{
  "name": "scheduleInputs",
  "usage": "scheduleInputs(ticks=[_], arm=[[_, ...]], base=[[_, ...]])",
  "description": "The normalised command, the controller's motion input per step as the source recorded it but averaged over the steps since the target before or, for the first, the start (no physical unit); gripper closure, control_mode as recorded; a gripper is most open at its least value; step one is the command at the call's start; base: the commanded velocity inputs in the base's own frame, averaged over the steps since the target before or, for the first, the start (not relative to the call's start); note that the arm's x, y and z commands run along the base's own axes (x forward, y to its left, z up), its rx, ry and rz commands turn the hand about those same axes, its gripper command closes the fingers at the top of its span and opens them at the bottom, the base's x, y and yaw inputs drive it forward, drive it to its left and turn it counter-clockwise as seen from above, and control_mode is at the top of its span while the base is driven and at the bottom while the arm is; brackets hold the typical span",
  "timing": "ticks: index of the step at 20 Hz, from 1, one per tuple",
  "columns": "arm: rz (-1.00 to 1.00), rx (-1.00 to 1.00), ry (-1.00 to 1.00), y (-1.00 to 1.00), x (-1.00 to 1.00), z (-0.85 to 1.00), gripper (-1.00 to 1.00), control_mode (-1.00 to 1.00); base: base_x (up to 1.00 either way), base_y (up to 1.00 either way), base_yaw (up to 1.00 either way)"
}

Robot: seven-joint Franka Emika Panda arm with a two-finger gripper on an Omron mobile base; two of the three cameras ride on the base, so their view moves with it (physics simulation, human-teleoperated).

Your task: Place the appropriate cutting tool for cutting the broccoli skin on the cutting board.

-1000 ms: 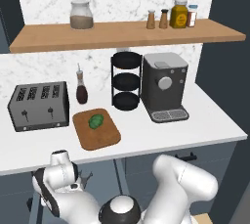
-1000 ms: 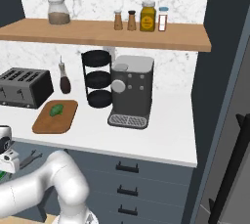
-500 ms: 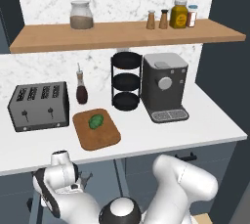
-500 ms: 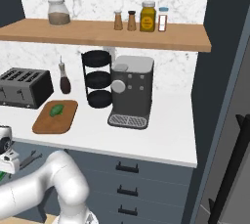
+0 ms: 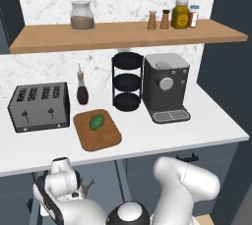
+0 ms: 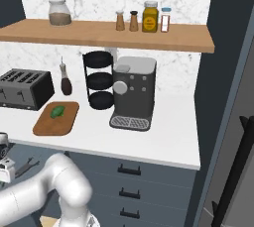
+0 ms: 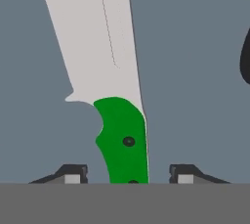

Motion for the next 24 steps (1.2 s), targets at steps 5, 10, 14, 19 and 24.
scheduleInputs(ticks=[5, 10, 14, 19, 24], arm=[[-0.04, 0.0, 0.0, 0.0, -0.89, -0.36, 1.0, -1.0], [-0.05, 0.0, -0.01, -0.08, -0.26, 0.1, 1.0, -1.0], [-0.07, -0.02, -0.07, -0.11, 0.0, 0.49, 1.0, -1.0], [-0.08, -0.04, -0.09, -0.07, -0.08, 0.78, 1.0, -1.0], [-0.11, -0.06, -0.04, -0.06, -0.42, 1.0, 1.0, -1.0]], base=[[0.0, 0.0, 0.0], [0.0, 0.0, 0.0], [0.0, 0.0, 0.0], [0.0, 0.0, 0.0], [0.0, 0.0, 0.0]])
